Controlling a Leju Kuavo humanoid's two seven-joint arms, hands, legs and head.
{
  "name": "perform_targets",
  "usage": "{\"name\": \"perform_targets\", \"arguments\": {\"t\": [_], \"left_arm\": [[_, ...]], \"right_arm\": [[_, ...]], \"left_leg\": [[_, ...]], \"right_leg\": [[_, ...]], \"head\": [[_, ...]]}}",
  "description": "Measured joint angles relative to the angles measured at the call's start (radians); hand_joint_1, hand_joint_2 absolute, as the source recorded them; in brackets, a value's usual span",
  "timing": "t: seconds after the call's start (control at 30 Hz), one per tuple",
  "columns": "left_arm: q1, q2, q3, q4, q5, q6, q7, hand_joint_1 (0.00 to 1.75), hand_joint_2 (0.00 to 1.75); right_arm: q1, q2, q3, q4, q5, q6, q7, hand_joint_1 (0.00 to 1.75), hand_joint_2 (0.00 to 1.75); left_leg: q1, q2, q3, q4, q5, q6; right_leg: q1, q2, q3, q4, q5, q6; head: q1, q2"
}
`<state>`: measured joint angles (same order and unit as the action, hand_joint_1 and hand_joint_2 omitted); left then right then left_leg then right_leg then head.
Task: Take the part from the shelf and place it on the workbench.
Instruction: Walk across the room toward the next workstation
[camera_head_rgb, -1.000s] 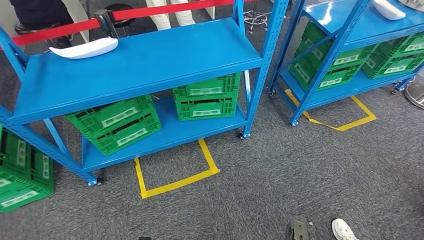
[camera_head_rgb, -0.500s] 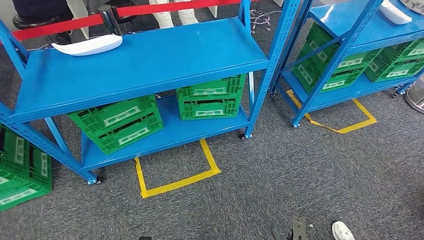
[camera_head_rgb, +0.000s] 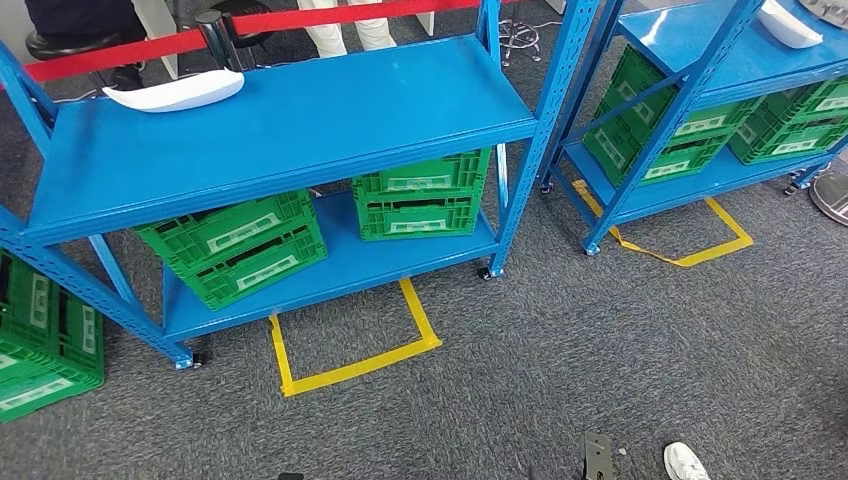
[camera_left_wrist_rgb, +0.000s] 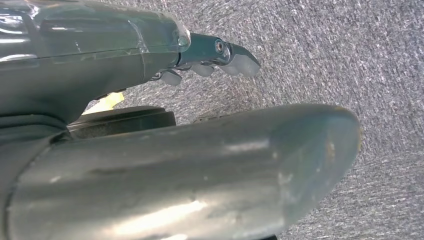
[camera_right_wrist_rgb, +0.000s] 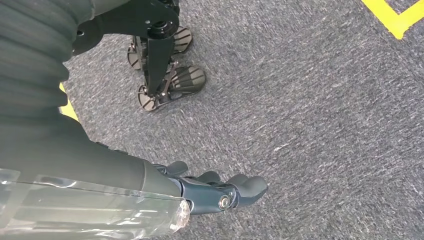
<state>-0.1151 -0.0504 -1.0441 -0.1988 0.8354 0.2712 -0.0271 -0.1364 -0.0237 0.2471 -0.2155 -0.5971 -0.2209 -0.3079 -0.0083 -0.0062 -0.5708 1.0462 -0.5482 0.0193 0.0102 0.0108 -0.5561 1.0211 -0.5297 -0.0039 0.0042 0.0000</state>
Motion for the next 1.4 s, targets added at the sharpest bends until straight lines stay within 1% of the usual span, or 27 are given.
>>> {"name": "perform_targets", "arguments": {"t": [0.17, 0.3, 0.8, 0.83, 0.97, 1.03, 1.07, 1.1, 1.13, 1.2, 1.23, 1.27, 1.3, 1.33, 1.37, 1.4], "left_arm": [[0.0, 0.0, 0.0, 0.0, 0.0, 0.0, 0.0, 0.0, 0.0], [0.0, 0.0, 0.0, 0.0, 0.0, 0.0, 0.0, 0.0, 0.0], [0.0, 0.0, 0.0, 0.0, 0.0, -0.006, 0.0, 0.0, 0.0], [0.0, 0.0, 0.0, 0.0, 0.0, -0.006, 0.0, 0.0, 0.0], [0.0, 0.001, 0.0, 0.0, 0.0, -0.008, 0.0, 0.0, 0.0], [0.0, 0.0, 0.0, 0.0, 0.0, -0.008, 0.0, 0.0, 0.0], [0.0, 0.0, 0.0, 0.0, 0.0, -0.008, 0.0, 0.0, 0.0], [0.0, 0.0, 0.0, -0.001, 0.0, -0.008, 0.0, 0.0, 0.0], [-0.001, -0.001, 0.0, -0.001, 0.0, -0.008, 0.0, 0.0, 0.0], [0.0, 0.0, 0.0, -0.001, 0.0, -0.008, 0.0, 0.0, 0.0], [0.0, 0.0, 0.0, -0.001, 0.0, -0.008, 0.0, 0.0, 0.0], [0.0, 0.0, 0.0, -0.001, 0.0, -0.008, 0.0, 0.0, 0.0], [0.0, 0.0, 0.0, -0.001, 0.0, -0.008, 0.0, 0.0, 0.0], [0.0, -0.001, 0.0, -0.001, 0.0, -0.008, 0.0, 0.0, 0.0], [0.0, -0.001, 0.0, -0.001, 0.0, -0.008, 0.0, 0.0, 0.0], [-0.001, -0.001, 0.0, -0.001, 0.0, -0.008, 0.0, 0.0, 0.0]], "right_arm": [[-0.001, 0.0, 0.001, 0.0, 0.001, 0.001, 0.0, 0.0, 1.75], [-0.002, 0.0, 0.002, 0.0, 0.002, 0.003, 0.0, 0.0, 0.0], [-0.003, 0.0, 0.002, 0.0, 0.002, 0.005, 0.0, 0.0, 0.0], [-0.003, 0.0, 0.002, 0.0, 0.002, 0.005, 0.0, 0.0, 0.0], [-0.003, 0.001, 0.003, 0.0, 0.001, 0.005, 0.0, 0.0, 0.0], [-0.003, 0.001, 0.003, 0.0, 0.001, 0.005, -0.001, 0.0, 0.0], [-0.003, 0.0, 0.003, 0.0, 0.001, 0.005, -0.001, 0.0, 0.0], [-0.004, 0.0, 0.003, 0.0, 0.001, 0.006, -0.001, 0.0, 0.0], [-0.004, 0.0, 0.003, 0.0, 0.001, 0.006, -0.002, 0.0, 0.0], [-0.003, 0.0, 0.003, 0.0, 0.001, 0.007, -0.002, 0.0, 0.0], [-0.002, 0.0, 0.003, 0.0, 0.001, 0.007, -0.002, 0.0, 0.0], [-0.001, 0.0, 0.003, 0.0, 0.001, 0.007, -0.002, 0.0, 0.0], [-0.001, 0.0, 0.003, 0.0, 0.001, 0.007, -0.002, 0.0, 0.0], [-0.001, 0.0, 0.004, 0.0, 0.001, 0.007, -0.002, 0.0, 0.0], [-0.001, 0.0, 0.004, 0.0, 0.001, 0.007, -0.002, 0.0, 0.0], [-0.002, 0.0, 0.004, 0.0, 0.001, 0.007, -0.002, 0.0, 0.0]], "left_leg": [[0.0, 0.0, 0.0, 0.0, 0.0, 0.0], [0.0, 0.0, 0.0, 0.0, 0.0, 0.0], [0.0, 0.001, 0.0, 0.0, 0.0, 0.0], [-0.001, 0.001, 0.0, 0.001, -0.001, 0.001], [-0.006, 0.001, 0.0, 0.003, -0.003, 0.009], [-0.003, 0.002, 0.005, -0.007, 0.001, 0.014], [0.0, 0.002, 0.011, -0.017, 0.005, 0.018], [0.004, 0.004, 0.018, -0.025, 0.008, 0.022], [0.006, 0.005, 0.024, -0.032, 0.01, 0.025], [0.005, 0.007, 0.031, -0.034, 0.007, 0.026], [0.005, 0.008, 0.035, -0.033, 0.004, 0.026], [0.005, 0.007, 0.039, -0.033, 0.001, 0.024], [0.006, 0.007, 0.045, -0.033, -0.004, 0.021], [0.006, 0.006, 0.052, -0.033, -0.009, 0.018], [0.007, 0.005, 0.059, -0.034, -0.014, 0.013], [0.005, 0.005, 0.063, -0.033, -0.02, 0.008]], "right_leg": [[0.0, 0.0, 0.0, 0.0, 0.0, 0.0], [0.0, 0.0, 0.0, 0.0, 0.0, 0.0], [0.0, 0.0, 0.0, 0.0, 0.0, 0.0], [-0.001, 0.0, 0.0, -0.001, 0.001, 0.002], [-0.005, 0.001, 0.001, -0.005, 0.003, 0.014], [-0.006, 0.001, 0.003, -0.008, 0.002, 0.019], [-0.006, 0.0, 0.002, -0.001, -0.004, 0.023], [-0.007, -0.001, -0.009, 0.025, -0.02, 0.027], [-0.009, -0.002, -0.03, 0.072, -0.044, 0.03], [-0.013, -0.004, -0.097, 0.206, -0.1, 0.038], [-0.015, -0.005, -0.125, 0.255, -0.111, 0.041], [-0.017, -0.005, -0.138, 0.27, -0.101, 0.043], [-0.019, -0.006, -0.131, 0.243, -0.07, 0.043], [-0.021, -0.006, -0.108, 0.183, -0.026, 0.042], [-0.021, -0.007, -0.078, 0.116, 0.008, 0.04], [-0.02, -0.007, -0.05, 0.056, 0.029, 0.037]], "head": [[0.0, 0.0], [0.0, 0.0], [0.0, 0.0], [0.0, 0.0], [-0.003, 0.0], [-0.004, 0.0], [-0.003, 0.0], [-0.001, 0.0], [0.001, 0.0], [0.005, 0.0], [0.006, 0.0], [0.006, 0.0], [0.007, 0.0], [0.008, 0.0], [0.009, 0.0], [0.009, 0.0]]}}
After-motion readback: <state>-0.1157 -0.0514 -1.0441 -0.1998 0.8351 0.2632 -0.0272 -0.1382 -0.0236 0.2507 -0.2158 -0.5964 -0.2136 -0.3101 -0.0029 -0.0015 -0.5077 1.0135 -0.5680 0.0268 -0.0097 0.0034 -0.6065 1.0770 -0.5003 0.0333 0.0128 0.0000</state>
